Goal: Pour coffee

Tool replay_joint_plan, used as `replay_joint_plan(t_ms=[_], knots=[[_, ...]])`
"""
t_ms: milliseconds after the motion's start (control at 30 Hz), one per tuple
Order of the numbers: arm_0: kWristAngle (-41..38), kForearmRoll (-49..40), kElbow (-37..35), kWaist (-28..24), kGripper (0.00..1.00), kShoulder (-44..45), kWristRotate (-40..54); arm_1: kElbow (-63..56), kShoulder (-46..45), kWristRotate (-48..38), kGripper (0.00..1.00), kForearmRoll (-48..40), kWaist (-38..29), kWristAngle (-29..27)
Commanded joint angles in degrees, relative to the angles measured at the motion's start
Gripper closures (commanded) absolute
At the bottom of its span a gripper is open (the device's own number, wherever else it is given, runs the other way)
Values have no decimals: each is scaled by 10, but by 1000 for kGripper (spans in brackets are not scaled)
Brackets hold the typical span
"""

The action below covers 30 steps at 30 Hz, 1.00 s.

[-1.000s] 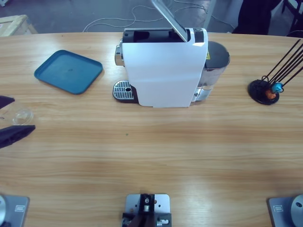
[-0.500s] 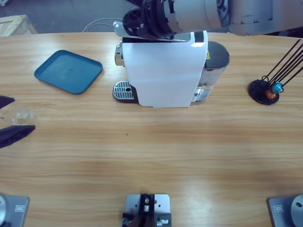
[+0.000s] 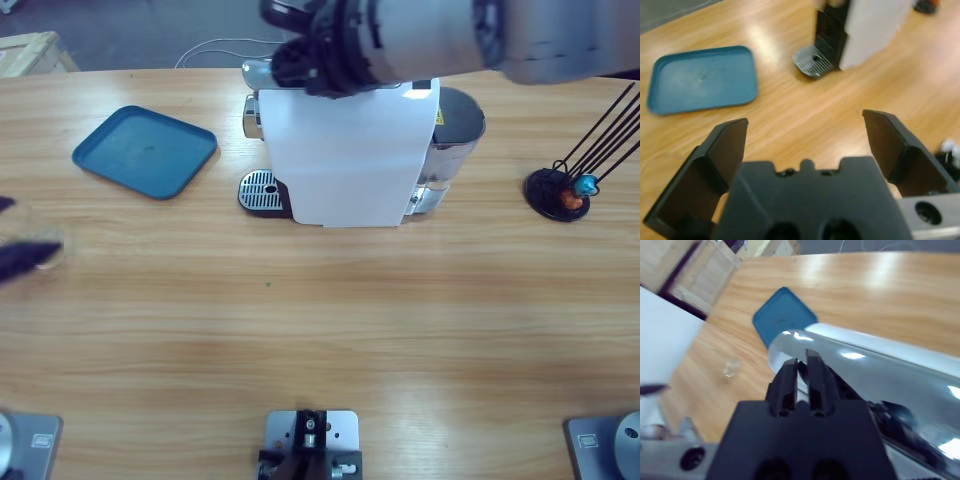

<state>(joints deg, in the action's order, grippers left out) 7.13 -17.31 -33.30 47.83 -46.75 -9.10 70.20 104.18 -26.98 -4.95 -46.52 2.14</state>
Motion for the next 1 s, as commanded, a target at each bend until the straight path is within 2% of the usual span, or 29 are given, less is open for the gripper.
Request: replay_joint_plan(t_ms=[33, 200, 267, 333, 433, 500, 567, 733, 800, 900, 1000], knots=[[102, -114, -74, -23, 0, -45, -125, -73, -208, 105, 0, 103, -29, -10], [86, -133, -86, -28, 0, -47, -125, -141, -301, 101, 0, 169, -57, -31], [108, -161, -85, -46, 1, -65, -126, -142, -333, 98, 0, 203, -68, -43], [131, -184, -91, -99, 4, -72, -137, -141, -357, 95, 0, 227, -68, -44], [146, -212, -108, -217, 4, -113, -131, -142, -383, 90, 0, 260, -68, -45], [146, -231, -126, -251, 4, -163, -119, -142, -391, 86, 0, 276, -68, -47], [151, -222, -138, -260, 4, -195, -79, -142, -395, 82, 0, 284, -68, -49], [146, -112, -95, -276, 4, -239, 6, -149, -392, 80, 0, 287, -68, -56], [137, -74, -49, -275, 4, -216, 9, -158, -390, 77, 0, 286, -68, -63], [112, -55, -16, -275, 4, -149, 12, -177, -384, 71, 0, 275, -68, -68], [100, -14, 12, -276, 9, -141, 11, -199, -377, 62, 0, 244, -68, -73]])
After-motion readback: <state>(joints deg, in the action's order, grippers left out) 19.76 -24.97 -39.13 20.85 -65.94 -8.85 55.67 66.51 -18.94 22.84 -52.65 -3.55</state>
